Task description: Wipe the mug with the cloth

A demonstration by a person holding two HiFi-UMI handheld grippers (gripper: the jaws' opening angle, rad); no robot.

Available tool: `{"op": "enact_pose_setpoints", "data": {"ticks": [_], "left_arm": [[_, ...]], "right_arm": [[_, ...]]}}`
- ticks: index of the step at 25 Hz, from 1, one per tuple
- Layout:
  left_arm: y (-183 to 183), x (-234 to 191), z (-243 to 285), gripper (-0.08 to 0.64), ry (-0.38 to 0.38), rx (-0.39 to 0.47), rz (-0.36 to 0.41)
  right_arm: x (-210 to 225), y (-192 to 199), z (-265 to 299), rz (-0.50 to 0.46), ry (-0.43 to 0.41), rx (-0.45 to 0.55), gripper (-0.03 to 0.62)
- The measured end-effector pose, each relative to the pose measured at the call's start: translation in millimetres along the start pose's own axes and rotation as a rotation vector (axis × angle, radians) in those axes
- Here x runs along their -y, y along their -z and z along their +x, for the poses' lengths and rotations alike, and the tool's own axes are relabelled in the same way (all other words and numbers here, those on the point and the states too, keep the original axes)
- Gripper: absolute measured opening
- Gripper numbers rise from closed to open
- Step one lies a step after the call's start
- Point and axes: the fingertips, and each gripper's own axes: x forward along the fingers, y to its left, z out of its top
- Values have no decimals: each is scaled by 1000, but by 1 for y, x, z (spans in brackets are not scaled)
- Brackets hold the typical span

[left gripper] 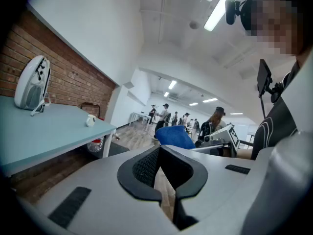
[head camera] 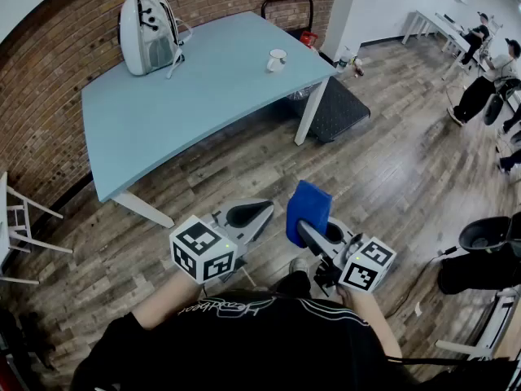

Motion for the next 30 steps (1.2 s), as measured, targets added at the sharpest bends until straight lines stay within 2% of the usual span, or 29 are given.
{"op": "enact_pose_setpoints", "data": {"ticks": [10,17,24,30], "left_arm": [[-8,-6,-6,8,0,6,-3],[-9,-28,17,8,-10,-13,-1],[-11,-100,70,8,-54,-47,-7],[-24,-206,149,8,-116,-92,-64]], "right_arm": [[-4,-9,8,-6,13,6,60],[32,-16,19,36,21,32,61],[118,-35,64,94,5,55,61],[231,-68,130,165,-22,19,61]]}}
